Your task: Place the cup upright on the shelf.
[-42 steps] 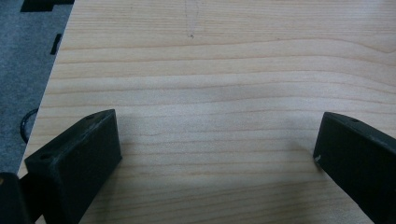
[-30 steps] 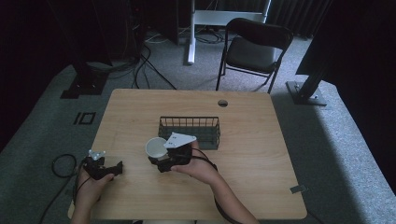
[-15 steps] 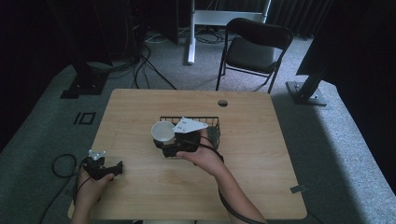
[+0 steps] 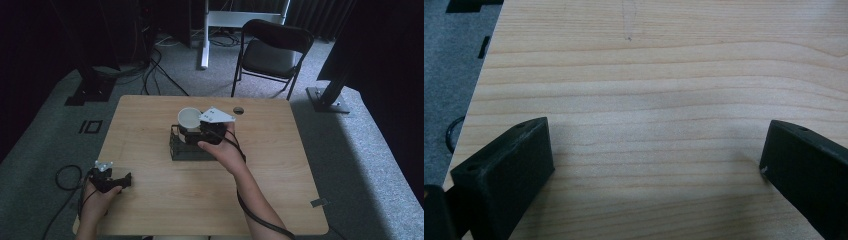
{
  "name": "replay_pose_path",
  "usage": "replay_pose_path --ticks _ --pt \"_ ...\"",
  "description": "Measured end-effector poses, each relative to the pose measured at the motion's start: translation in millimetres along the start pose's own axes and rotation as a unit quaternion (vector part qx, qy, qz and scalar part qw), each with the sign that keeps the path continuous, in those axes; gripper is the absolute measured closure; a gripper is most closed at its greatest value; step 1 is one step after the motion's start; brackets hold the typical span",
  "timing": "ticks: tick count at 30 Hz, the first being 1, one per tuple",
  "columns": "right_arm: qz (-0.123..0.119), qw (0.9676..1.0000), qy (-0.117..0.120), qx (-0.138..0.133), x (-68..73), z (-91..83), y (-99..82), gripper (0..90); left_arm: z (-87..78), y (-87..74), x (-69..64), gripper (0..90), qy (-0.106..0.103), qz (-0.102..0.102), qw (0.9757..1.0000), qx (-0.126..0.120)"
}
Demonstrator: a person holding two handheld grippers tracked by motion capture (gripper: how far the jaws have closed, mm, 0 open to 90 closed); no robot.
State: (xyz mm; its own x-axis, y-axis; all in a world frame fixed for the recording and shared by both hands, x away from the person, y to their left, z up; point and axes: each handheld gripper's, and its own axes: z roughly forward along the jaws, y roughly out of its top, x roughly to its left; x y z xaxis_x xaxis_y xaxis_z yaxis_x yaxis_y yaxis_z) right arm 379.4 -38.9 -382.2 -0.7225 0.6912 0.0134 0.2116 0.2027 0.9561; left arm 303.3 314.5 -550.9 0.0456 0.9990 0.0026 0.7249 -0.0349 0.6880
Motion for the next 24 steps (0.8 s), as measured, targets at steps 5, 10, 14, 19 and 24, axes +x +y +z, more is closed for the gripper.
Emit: replay_pose_path --ticks 5,10,14,19,24 --pt "0.019 0.9987 -0.045 0.011 -16.3 10.6 -4.1 20.2 0.1 0.0 0.0 0.9 0.0 0.0 1.0 -0.001" --pt "0.027 0.9971 -0.068 0.024 -23.6 15.8 -12.3 20.2 0.1 0.0 0.0 0.9 0.0 -0.001 1.0 -0.001" --pt "0.028 0.9952 -0.087 0.035 -29.5 19.0 -21.5 20.2 0.1 0.0 0.0 0.9 0.0 0.0 1.0 -0.001" --pt "0.04 0.9936 -0.095 0.045 -36.7 22.8 -38.4 20.2 0.1 -0.1 0.0 0.9 0.0 0.0 1.0 0.0" --pt "0.045 0.9917 -0.105 0.059 -41.8 26.7 -52.5 20.2 0.1 0.0 0.0 0.9 0.0 0.0 1.0 0.0"
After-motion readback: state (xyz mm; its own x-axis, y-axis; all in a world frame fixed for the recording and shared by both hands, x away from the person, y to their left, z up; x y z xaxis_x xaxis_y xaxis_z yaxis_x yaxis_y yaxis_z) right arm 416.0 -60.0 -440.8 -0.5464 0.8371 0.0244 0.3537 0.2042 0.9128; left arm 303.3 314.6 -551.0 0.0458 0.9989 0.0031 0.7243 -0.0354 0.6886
